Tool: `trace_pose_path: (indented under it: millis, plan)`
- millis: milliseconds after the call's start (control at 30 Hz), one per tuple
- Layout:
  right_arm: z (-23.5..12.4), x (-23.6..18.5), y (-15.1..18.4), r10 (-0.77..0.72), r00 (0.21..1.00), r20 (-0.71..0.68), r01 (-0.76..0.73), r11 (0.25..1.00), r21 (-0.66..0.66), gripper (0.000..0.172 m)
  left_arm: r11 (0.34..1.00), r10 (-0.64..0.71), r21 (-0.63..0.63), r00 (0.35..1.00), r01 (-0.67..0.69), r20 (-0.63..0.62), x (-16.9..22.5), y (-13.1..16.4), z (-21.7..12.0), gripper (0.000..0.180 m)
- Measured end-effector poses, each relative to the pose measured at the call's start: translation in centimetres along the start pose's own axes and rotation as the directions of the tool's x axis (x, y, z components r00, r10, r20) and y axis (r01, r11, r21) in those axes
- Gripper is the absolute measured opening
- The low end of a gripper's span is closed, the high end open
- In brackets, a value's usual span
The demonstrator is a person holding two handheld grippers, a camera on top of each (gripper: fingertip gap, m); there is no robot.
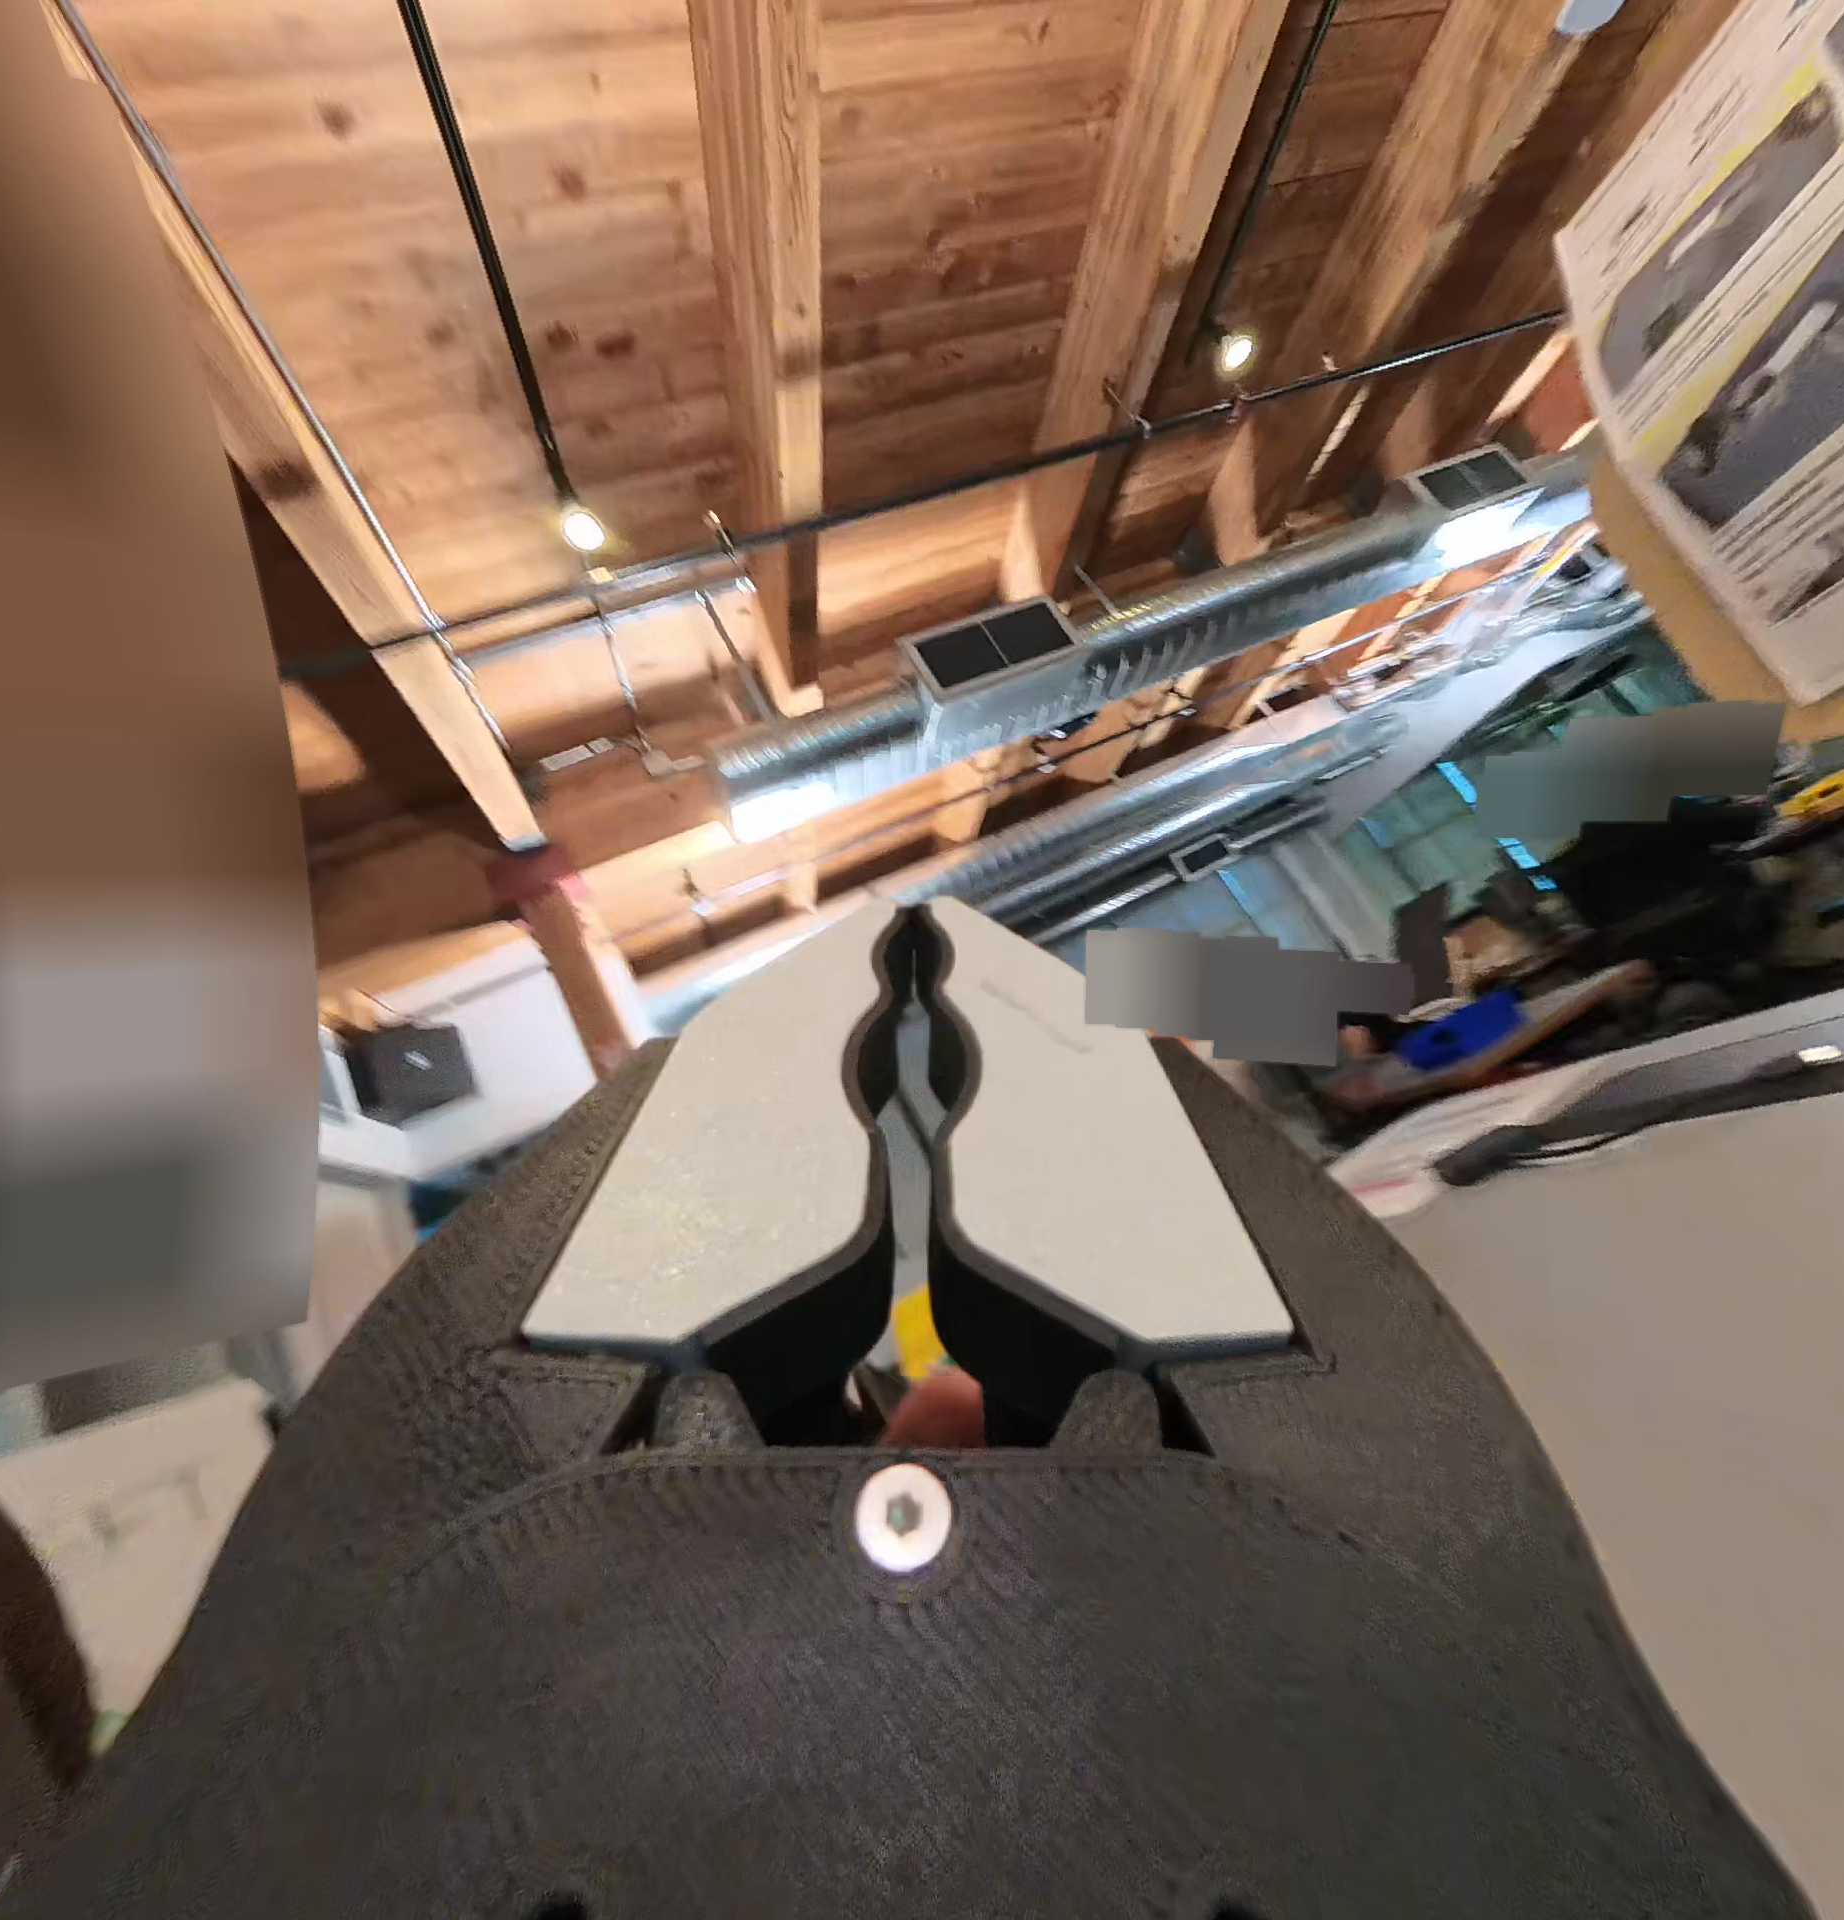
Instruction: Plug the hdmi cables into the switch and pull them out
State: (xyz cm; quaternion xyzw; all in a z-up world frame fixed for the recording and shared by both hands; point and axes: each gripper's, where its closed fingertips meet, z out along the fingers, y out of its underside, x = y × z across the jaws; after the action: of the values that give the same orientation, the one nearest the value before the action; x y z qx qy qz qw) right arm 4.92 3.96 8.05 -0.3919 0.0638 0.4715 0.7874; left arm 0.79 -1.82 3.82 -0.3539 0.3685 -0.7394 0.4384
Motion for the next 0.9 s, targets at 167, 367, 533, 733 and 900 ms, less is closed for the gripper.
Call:
trace_pose_path:
  millis: [167, 367, 533, 733, 900]
  plan:
    - [-1.5, 2.4, 1.1, -0.387, 0.920, -0.068, 0.342, 0.873, -0.347, 0.000, 0.953, 0.277, -0.208, 0.914, -0.221, 0.298, -5.6, -2.3, -4.6, 0.020]
    - [-6.2, 8.8, 2.3, -0.674, 0.737, 0.053, 0.436, 0.414, -0.799, 0.000, 0.699, 0.654, -0.662, 0.617, -0.271, 0.437, -11.9, -9.7, -15.1, 0.023]
    - [-11.1, 13.9, 2.5, -0.741, 0.649, 0.173, 0.352, 0.091, -0.931, 0.000, 0.478, 0.817, -0.872, 0.314, 0.102, 0.484, -16.6, -19.1, -27.7, 0.048]
    - [-13.0, 16.1, 3.5, -0.783, 0.538, 0.312, 0.357, -0.125, -0.926, 0.001, 0.267, 0.899, -0.921, 0.271, 0.283, 0.344, -22.3, -24.5, -35.9, 0.053]
    - [-13.4, 15.7, 3.9, -0.776, 0.493, 0.393, 0.401, -0.198, -0.894, 0.000, -0.201, 0.913, -0.960, 0.392, 0.195, -0.112, -27.7, -22.4, -38.9, 0.059]
